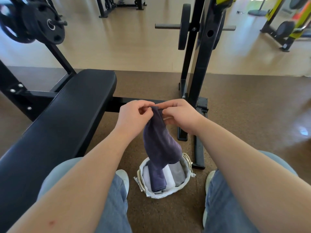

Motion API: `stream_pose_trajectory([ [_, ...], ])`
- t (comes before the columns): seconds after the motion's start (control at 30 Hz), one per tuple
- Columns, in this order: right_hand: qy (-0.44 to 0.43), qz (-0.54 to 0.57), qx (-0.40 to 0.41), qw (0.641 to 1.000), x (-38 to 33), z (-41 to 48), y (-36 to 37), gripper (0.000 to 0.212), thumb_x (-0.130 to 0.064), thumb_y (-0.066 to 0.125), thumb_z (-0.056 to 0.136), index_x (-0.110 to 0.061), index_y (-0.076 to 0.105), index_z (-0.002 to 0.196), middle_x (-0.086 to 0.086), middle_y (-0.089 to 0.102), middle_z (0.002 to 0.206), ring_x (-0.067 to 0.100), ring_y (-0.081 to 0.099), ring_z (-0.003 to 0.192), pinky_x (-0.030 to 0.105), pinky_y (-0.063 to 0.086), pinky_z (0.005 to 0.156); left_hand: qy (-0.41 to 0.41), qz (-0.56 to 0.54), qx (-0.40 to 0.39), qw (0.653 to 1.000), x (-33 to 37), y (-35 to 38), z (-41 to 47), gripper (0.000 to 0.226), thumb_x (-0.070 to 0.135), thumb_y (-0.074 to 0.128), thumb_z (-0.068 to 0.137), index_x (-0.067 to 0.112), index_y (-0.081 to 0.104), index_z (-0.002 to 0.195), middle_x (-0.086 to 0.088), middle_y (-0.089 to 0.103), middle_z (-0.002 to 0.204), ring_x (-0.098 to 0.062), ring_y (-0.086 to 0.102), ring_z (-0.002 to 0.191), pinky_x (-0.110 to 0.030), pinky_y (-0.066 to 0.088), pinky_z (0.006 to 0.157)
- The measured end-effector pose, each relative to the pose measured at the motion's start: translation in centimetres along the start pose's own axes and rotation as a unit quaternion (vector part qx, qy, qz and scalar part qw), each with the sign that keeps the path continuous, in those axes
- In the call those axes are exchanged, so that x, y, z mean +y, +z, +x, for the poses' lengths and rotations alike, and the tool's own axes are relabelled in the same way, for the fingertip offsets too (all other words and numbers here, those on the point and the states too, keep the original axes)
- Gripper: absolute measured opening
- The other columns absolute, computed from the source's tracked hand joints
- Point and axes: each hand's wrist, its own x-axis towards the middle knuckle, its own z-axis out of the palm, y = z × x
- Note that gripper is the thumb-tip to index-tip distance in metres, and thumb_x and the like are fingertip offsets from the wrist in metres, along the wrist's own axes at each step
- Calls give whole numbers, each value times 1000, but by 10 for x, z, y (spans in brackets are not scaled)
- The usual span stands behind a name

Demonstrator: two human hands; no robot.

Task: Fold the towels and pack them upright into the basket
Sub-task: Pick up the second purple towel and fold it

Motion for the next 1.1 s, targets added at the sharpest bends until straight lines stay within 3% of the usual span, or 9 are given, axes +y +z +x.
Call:
stream_pose_trajectory([
  [0.1,-16,-14,42,999,0,1,0,30,4,54,100,-8,76,116,13,77,107,23,74,102,31,63,82,-10,-50,16,999,4,-2,-1,20,12,64,96,28,74,101,8,70,97,1,72,73,-14,57,63],
  [0.2,-12,-49,55,997,2,1,-1,27,1,56,100,-9,76,116,9,77,106,17,72,96,27,63,76,-26,-68,8,997,2,-2,0,17,13,66,94,26,75,97,7,75,89,-2,74,75,-31,63,78],
  [0.3,-15,-68,59,996,2,1,-1,25,-4,59,99,-13,77,113,8,77,105,14,70,94,26,61,72,-31,-81,-16,996,0,0,-1,9,17,74,91,23,77,97,6,77,82,-7,75,76,-38,63,84],
  [0.5,-14,-28,53,998,2,1,-2,34,1,60,98,-10,60,130,4,75,92,7,70,78,24,58,65,-21,-106,-39,993,1,0,-1,13,18,74,93,27,76,101,9,76,87,-7,74,74,-21,60,72],
  [0.6,-6,-13,41,999,2,1,-3,24,-4,68,96,1,66,120,5,74,85,10,69,76,23,57,65,-8,-103,-55,993,2,0,-2,15,18,72,95,30,76,103,10,76,89,-6,73,74,-19,59,70],
  [0.7,-14,-9,51,999,3,1,-5,19,-7,72,94,1,73,111,10,74,91,15,71,82,25,60,71,-5,-104,-60,993,3,1,-2,16,19,70,97,30,75,106,10,76,93,-5,73,79,-19,59,73],
  [0.9,-10,48,49,998,1,0,-6,20,0,65,97,-1,74,115,11,75,98,18,72,90,31,60,82,-19,-133,-44,990,3,2,-1,14,16,72,95,26,74,105,5,76,92,-8,75,81,-20,60,70],
  [1.1,-13,52,65,996,-1,-1,-3,20,2,66,96,-6,74,113,9,75,100,17,72,91,30,61,81,-40,-151,-31,987,2,3,1,11,15,76,92,19,75,101,3,76,85,-4,72,71,-16,56,64],
])
